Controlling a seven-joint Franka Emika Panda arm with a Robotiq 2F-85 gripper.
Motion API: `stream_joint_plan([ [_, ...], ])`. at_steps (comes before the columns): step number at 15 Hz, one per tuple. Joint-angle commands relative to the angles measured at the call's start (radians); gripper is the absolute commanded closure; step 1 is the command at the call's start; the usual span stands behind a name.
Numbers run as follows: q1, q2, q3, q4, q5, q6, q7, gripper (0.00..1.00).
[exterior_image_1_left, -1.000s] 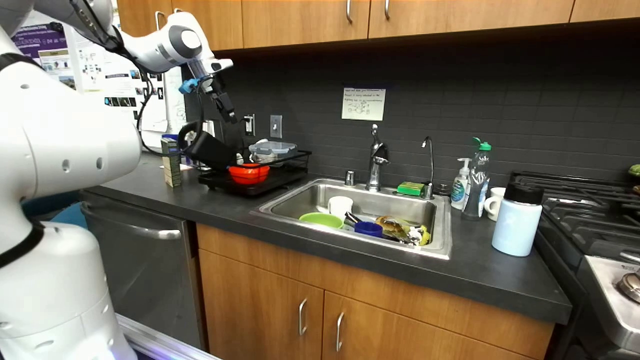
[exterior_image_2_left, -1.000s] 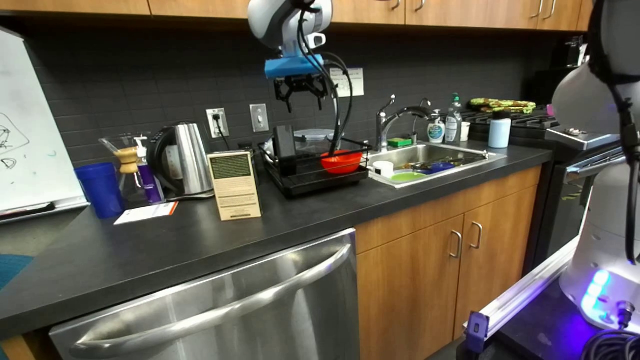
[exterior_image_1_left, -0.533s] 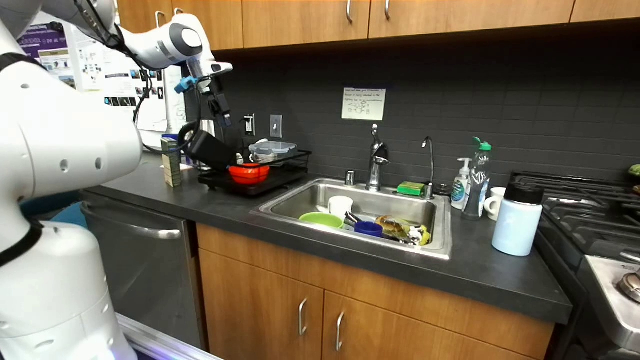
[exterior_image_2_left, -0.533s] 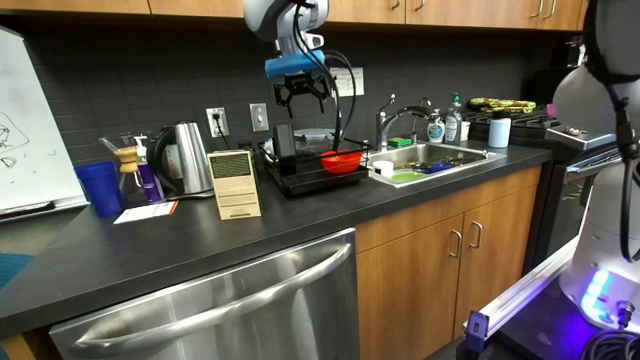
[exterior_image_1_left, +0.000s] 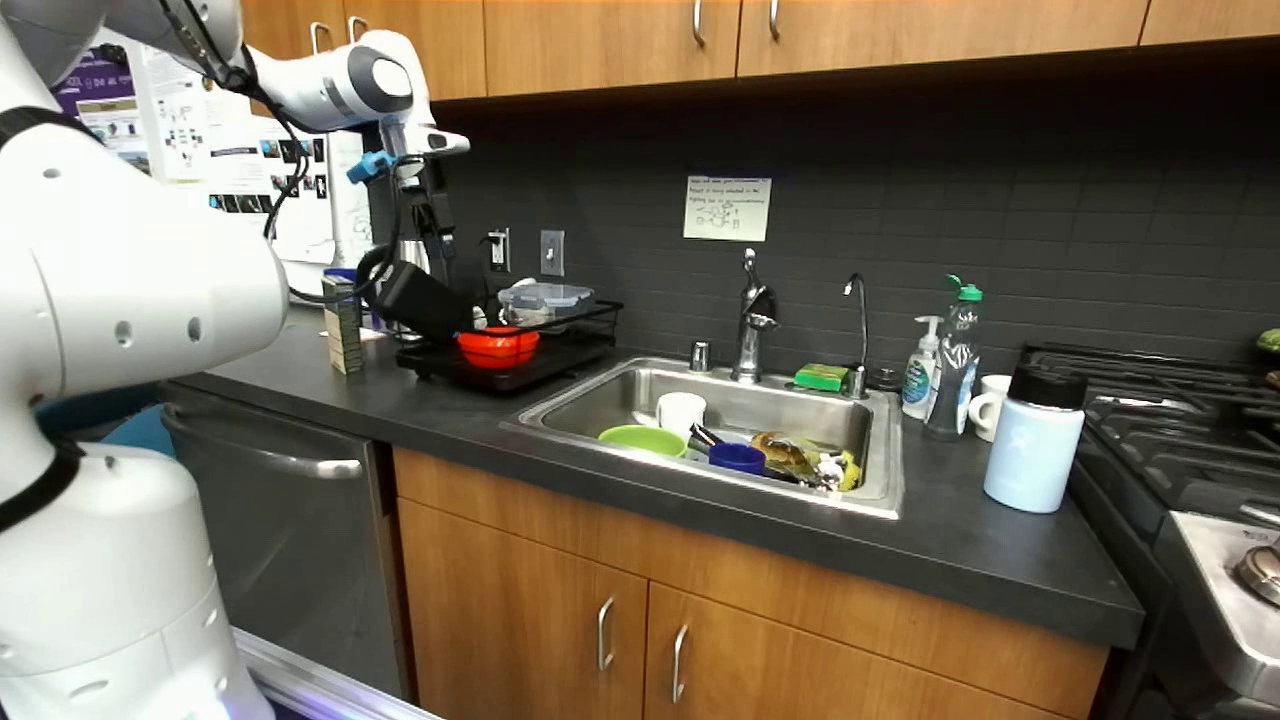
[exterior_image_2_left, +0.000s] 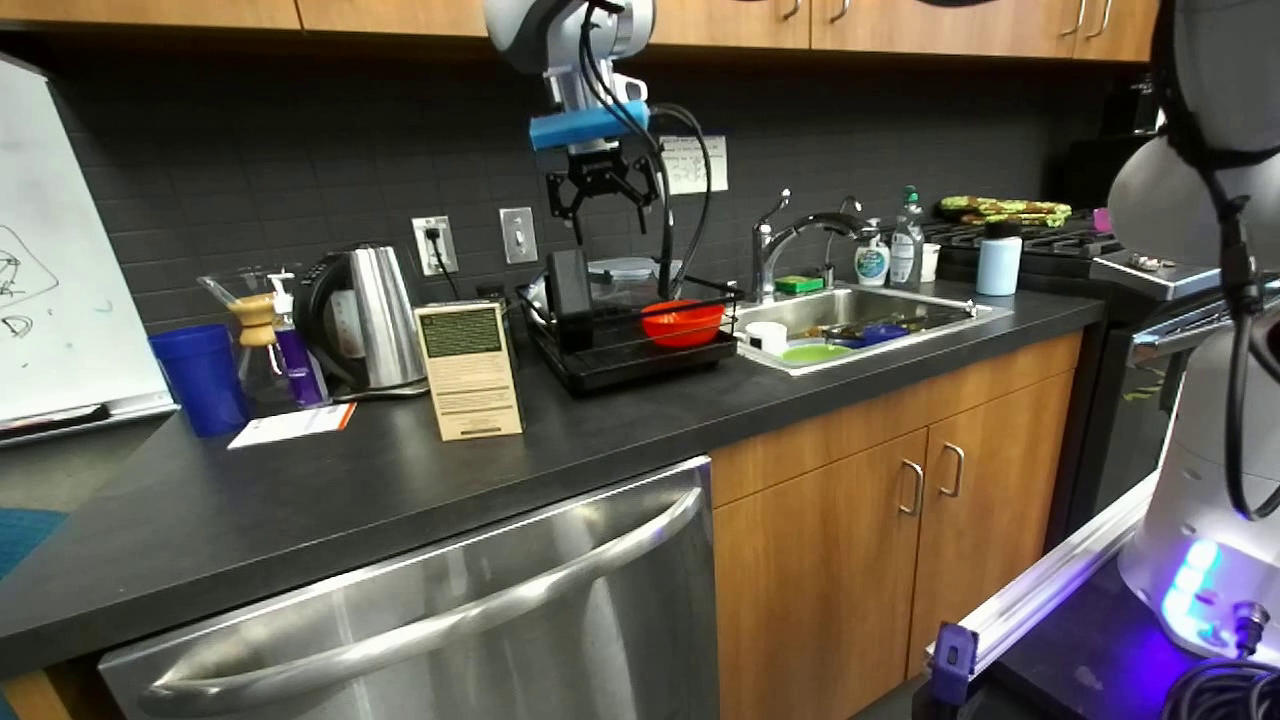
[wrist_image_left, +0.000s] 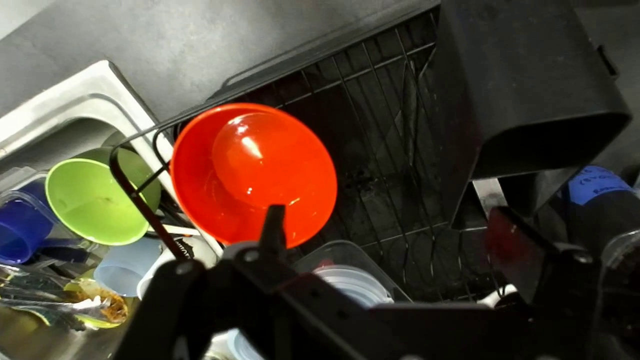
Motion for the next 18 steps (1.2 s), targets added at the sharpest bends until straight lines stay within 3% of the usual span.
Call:
stream_joint_plan([
  [1, -0.034, -0.008, 0.011, 0.03, 0.048, -0.053, -0.031, 0.0],
  [18, -0.022, -0.056, 0.01, 0.019, 0.138, -0.088, -0.056, 0.0],
])
